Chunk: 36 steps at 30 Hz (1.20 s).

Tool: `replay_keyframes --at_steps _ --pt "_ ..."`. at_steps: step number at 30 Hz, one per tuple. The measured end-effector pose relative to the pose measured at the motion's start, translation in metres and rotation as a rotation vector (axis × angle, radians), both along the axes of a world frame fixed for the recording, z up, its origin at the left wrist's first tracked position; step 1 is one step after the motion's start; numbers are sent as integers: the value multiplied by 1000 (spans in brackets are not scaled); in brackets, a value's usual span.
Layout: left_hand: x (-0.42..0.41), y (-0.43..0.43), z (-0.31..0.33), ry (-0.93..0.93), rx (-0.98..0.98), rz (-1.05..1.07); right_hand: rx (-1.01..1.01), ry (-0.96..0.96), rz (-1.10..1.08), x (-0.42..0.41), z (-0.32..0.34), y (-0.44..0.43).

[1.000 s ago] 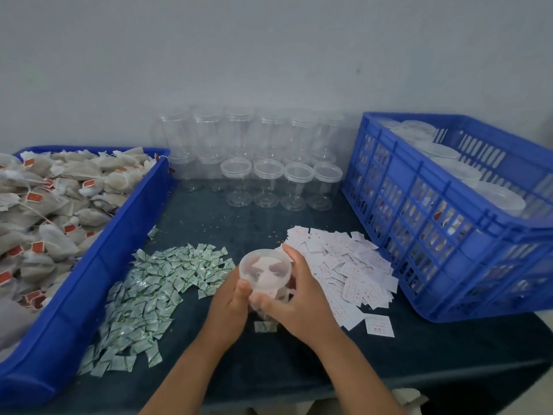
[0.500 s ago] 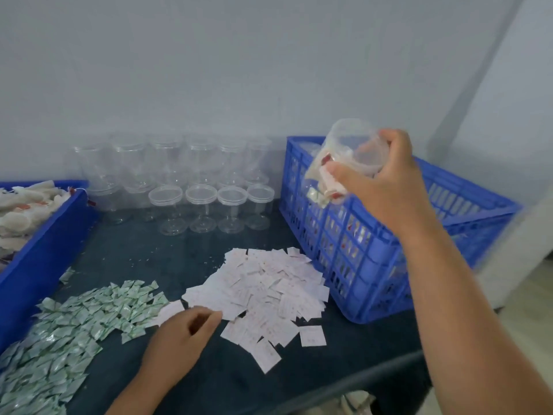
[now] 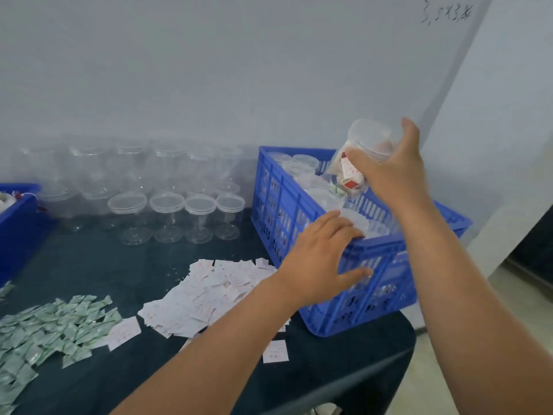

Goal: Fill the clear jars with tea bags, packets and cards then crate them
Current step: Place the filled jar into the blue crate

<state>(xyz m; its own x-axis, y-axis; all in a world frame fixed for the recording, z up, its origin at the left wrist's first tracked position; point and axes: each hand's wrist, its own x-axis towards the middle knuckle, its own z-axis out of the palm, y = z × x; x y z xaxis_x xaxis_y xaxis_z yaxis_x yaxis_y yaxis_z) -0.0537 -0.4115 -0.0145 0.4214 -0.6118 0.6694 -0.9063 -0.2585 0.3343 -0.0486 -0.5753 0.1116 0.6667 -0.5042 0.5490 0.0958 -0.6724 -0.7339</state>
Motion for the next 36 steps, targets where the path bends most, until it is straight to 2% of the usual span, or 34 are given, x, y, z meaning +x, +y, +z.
replay_keyframes --at_steps 4,10,14,17,20,22,26,29,32,34,36 --pt "4 -17 -18 -64 -135 43 -126 158 -127 22 11 -34" --pt "5 -20 -22 -19 -122 46 -154 641 -212 58 -3 -61" --pt "4 -20 -21 20 -113 43 11 850 -122 74 -27 -63" --pt "4 -20 -20 43 -104 36 278 938 42 76 -39 -71" --pt "6 -19 -22 47 -113 23 617 854 289 74 -40 -77" --pt "6 -20 -23 47 -118 27 715 809 327 75 -42 -79" --pt "7 -22 -25 61 -125 21 421 791 36 80 -44 -69" --pt "6 -19 -20 54 -104 8 107 528 -53 74 -28 -49" --pt "3 -10 -9 69 -16 -5 -28 265 59 53 -4 -10" --pt "1 2 1 132 39 -55 -105 197 187 33 2 27" --pt "-2 21 10 162 0 -105 -159 109 303 9 0 66"
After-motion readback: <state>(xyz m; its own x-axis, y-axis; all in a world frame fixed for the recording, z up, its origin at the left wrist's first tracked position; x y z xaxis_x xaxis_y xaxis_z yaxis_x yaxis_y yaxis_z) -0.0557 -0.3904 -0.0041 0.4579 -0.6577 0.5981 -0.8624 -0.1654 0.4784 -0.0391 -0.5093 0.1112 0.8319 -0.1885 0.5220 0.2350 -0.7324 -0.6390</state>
